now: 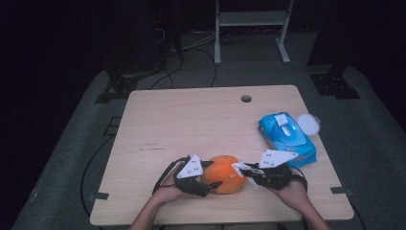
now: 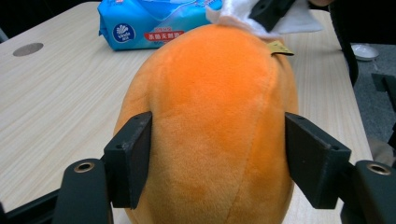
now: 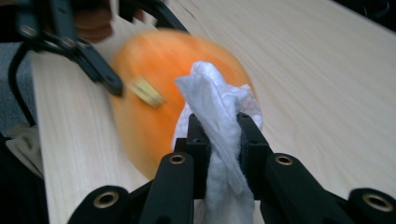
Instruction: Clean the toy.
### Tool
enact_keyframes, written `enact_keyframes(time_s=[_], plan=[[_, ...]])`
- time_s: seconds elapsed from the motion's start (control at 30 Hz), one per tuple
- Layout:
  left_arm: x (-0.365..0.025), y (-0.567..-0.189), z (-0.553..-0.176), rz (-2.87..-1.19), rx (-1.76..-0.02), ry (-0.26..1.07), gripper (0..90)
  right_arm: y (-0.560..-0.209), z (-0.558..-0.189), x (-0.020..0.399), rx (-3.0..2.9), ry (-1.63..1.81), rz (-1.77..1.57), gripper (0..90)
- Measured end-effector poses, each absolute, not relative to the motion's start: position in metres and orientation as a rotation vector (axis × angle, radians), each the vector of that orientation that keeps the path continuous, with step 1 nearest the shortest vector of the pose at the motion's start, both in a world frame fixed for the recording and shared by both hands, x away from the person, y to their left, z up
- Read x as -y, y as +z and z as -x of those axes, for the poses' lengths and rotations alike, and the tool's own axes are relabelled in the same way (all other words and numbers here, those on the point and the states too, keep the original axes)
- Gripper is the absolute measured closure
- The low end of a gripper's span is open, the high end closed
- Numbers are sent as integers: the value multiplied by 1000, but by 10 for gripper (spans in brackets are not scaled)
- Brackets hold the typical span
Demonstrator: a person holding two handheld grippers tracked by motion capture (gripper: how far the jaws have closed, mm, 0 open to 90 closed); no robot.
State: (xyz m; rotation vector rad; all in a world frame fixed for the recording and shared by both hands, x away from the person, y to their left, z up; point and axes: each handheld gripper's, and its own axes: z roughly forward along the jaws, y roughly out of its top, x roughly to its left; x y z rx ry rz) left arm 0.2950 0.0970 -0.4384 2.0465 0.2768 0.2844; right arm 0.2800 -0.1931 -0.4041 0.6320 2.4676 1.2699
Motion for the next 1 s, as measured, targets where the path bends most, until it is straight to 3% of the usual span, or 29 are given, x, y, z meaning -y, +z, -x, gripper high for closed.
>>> enact_keyframes(time_s=[0.13,0.43,0.7,0.77,0.9,1.0], plan=[[-96,-439,-300,-2025,-342,241,205,-418,-287,205,-2493,1227,-711,777],[-83,-436,-287,-2074,-225,324,242,-395,-276,185,-2462,1359,-595,776],[-92,-439,-304,-2042,-414,175,70,-402,-279,192,-2473,1323,-622,776],[-91,-441,-305,-2045,-428,161,115,-402,-280,192,-2468,1326,-622,776],[-90,-430,-299,-2029,-348,345,310,-396,-278,188,-2459,1373,-612,775],[-87,-425,-295,-2037,-284,406,319,-390,-276,185,-2450,1384,-579,775]])
